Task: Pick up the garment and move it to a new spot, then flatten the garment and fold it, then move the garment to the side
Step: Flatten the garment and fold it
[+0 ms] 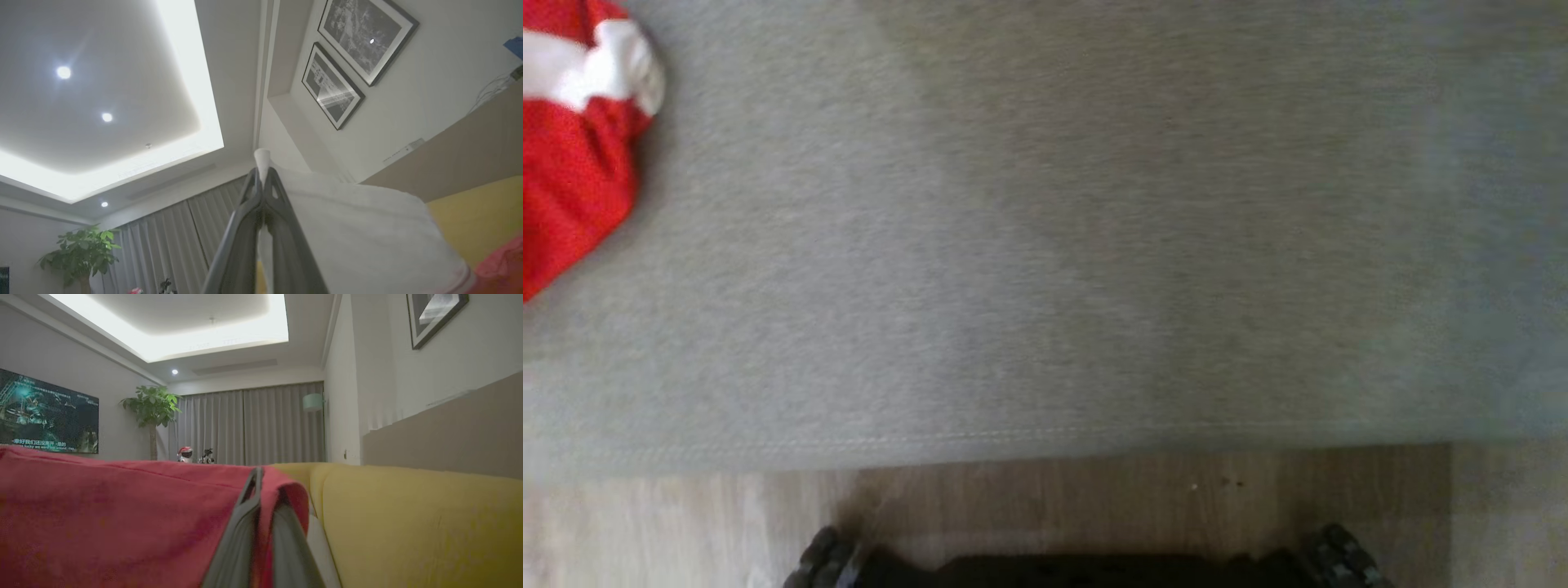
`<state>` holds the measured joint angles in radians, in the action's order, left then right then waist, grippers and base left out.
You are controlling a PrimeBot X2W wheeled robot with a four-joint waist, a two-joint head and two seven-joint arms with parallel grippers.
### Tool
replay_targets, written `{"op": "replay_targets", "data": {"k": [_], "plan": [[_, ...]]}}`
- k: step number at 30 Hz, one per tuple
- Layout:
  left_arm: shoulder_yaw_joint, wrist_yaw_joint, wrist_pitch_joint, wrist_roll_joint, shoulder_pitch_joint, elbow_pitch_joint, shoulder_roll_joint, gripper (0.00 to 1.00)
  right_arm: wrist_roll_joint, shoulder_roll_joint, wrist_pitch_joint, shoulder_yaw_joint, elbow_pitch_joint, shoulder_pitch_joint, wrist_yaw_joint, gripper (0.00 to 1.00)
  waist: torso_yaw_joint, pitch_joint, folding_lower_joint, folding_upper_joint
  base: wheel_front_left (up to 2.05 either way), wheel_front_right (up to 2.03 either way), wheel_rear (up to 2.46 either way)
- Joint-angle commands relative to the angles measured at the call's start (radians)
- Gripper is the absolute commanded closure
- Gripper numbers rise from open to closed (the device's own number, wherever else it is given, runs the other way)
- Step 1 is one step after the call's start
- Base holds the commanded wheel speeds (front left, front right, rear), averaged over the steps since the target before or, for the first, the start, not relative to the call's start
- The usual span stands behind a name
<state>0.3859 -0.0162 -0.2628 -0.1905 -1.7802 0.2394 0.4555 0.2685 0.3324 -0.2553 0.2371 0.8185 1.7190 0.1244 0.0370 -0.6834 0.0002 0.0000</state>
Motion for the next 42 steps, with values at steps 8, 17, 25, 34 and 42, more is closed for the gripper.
{"op": "replay_targets", "data": {"k": [8, 17, 25, 34, 42], "plan": [[-0.137, 0.109, 0.001, -0.080, 0.617, -0.187, -0.014, 1.00, 0.191, 0.070, -0.006, 0.072, -0.084, -0.339, 0.006, 1.00, 0.097, 0.030, -0.0002, 0.0000, 0.00, 0.00, 0.00], [-0.104, 0.145, 0.001, -0.152, 1.242, -0.204, -0.020, 1.00, 0.480, 0.091, 0.066, 0.096, -0.161, -0.810, 0.006, 1.00, 0.080, 0.232, -0.0002, 0.0000, 0.00, 0.00, 0.00], [-0.071, 0.140, 0.001, -0.167, 1.572, -0.223, -0.011, 1.00, 0.500, 0.075, 0.162, 0.067, -0.278, -1.182, 0.006, 1.00, 0.043, 0.377, -0.0002, 0.0000, 0.00, 0.00, 0.00], [-0.049, 0.095, 0.100, -0.217, 1.788, -0.320, 0.003, 1.00, 0.417, 0.014, 0.283, -0.089, -0.461, -1.460, 0.006, 1.00, 0.018, 0.438, -0.0002, 0.0000, 0.00, 0.00, 0.00], [-0.068, 0.076, 0.151, -0.284, 1.815, -0.397, -0.006, 1.00, 0.287, -0.049, 0.446, -0.248, -0.648, -1.602, 0.006, 1.00, 0.019, 0.451, -0.0002, 0.0000, 0.00, 0.00, 0.00]]}}
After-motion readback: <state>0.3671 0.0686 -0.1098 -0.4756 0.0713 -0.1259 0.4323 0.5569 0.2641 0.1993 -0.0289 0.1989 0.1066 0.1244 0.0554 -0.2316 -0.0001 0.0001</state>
